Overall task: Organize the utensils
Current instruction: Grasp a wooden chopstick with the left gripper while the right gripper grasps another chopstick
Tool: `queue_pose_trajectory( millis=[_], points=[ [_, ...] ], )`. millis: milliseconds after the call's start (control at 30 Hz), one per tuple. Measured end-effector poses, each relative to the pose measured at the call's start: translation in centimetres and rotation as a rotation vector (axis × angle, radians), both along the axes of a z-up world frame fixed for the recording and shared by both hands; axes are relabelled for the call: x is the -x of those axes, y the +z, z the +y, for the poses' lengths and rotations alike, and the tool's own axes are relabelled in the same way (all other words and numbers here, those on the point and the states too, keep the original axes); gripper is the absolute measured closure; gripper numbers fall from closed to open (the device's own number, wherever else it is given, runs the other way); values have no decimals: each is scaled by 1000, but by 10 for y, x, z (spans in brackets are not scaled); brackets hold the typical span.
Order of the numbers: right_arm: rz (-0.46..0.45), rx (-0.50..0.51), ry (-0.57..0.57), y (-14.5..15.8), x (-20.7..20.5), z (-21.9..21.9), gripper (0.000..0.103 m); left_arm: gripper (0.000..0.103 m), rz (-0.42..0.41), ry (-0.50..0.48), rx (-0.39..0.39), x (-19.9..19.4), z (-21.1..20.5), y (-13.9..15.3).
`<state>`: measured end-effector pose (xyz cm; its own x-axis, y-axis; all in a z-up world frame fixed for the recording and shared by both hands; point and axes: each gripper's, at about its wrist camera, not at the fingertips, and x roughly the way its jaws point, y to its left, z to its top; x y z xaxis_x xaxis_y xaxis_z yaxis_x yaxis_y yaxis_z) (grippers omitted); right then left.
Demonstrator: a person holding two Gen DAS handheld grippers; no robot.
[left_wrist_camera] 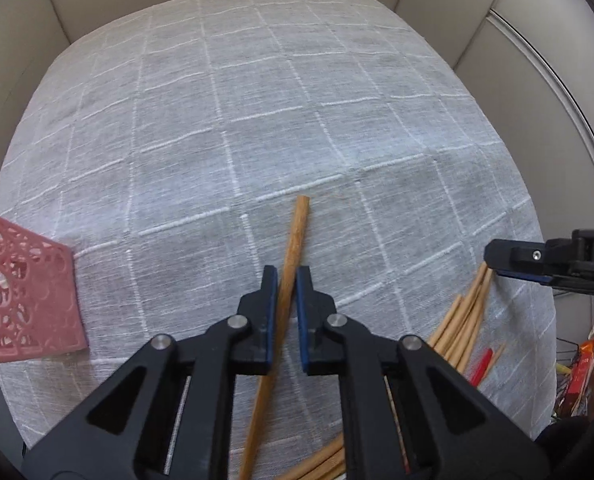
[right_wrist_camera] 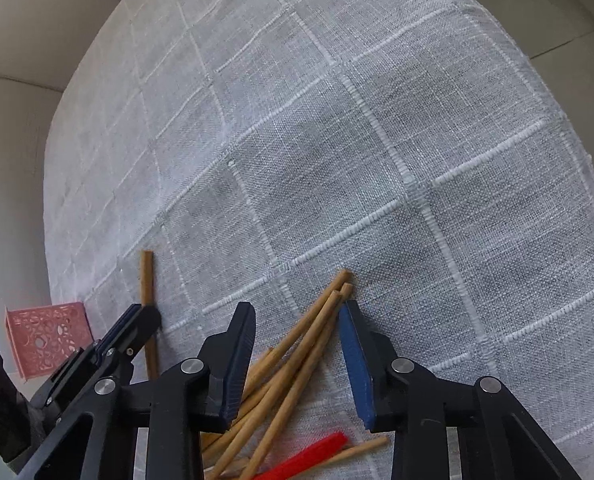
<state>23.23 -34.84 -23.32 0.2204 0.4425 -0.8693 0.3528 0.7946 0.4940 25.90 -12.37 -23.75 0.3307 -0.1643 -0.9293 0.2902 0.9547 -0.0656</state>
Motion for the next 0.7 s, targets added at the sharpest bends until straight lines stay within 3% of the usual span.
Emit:
queue_pose_trajectory(
  millis=[167, 367, 433, 567, 700],
  points=[
    [-32, -24, -6, 12, -1, 10, 71, 93, 27, 48, 11, -3, 15, -2],
    [66, 37, -5, -5, -5, 13, 75, 93, 34, 41, 11, 4, 33, 1],
    [59, 46, -20, -6, -10, 14, 76, 93, 32, 38, 7, 6, 34, 1],
    [29, 135, -11, -1, -21, 23, 79, 93, 24, 37, 4, 4, 32, -1],
    [-5, 287, 39, 5, -27, 49, 79, 93, -1, 23, -15, -3, 24, -3]
  ],
)
